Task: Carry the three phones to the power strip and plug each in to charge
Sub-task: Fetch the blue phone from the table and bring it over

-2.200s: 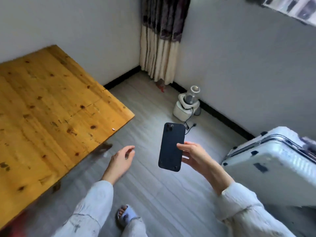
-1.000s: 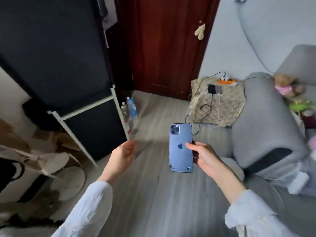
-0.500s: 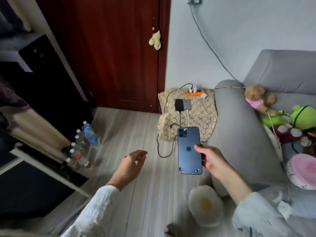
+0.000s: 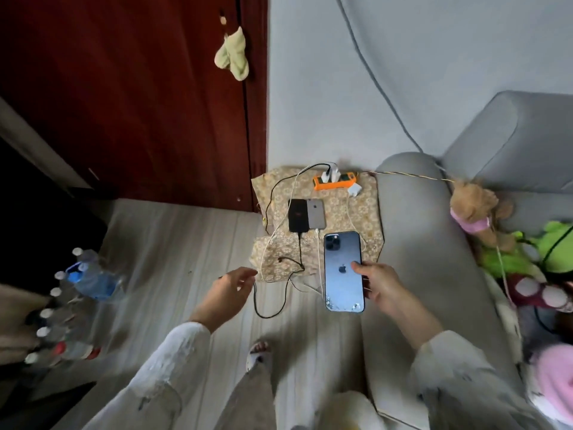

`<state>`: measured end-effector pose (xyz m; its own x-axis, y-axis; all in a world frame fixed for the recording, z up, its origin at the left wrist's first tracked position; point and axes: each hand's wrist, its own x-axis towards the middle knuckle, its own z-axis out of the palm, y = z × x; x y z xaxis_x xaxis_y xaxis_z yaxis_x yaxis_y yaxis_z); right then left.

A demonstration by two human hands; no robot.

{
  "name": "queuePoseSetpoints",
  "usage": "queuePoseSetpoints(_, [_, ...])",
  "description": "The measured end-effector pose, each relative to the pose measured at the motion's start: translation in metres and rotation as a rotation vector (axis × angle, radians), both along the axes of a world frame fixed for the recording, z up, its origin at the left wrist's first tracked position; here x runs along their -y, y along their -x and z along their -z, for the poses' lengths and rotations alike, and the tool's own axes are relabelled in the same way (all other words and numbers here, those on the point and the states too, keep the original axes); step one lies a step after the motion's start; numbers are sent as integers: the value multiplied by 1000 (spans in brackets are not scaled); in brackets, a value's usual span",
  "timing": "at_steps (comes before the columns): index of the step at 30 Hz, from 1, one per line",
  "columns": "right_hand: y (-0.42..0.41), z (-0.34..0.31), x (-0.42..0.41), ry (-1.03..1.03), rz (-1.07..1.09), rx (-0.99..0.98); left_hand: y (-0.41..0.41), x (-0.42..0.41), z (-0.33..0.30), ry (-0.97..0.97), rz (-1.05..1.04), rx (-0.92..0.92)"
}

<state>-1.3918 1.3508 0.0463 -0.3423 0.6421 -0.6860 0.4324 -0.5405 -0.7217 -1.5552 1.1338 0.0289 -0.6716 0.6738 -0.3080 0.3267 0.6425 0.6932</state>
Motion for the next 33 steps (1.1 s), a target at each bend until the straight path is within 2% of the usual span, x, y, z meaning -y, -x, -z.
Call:
queuePoseSetpoints(10, [69,37,-163,120,36,58,70,-187,23,110,136,80])
queuePoseSetpoints(16, [115,109,-266,127,-50,178,79,-283,99,228,99,109])
queuePoseSetpoints(19, [136,154,-304,116,-96,224,84,-325,145,355,108,119])
queuePoseSetpoints(24, [165,233,-334,113,-175,300,91,-374,214,531,161,158])
queuePoseSetpoints(29, [185,293,-339,210,-148,295,105,-392,272,666,242,28])
queuePoseSetpoints(33, [195,321,-341,275,-121,256,114,-395,307,658,243,-76])
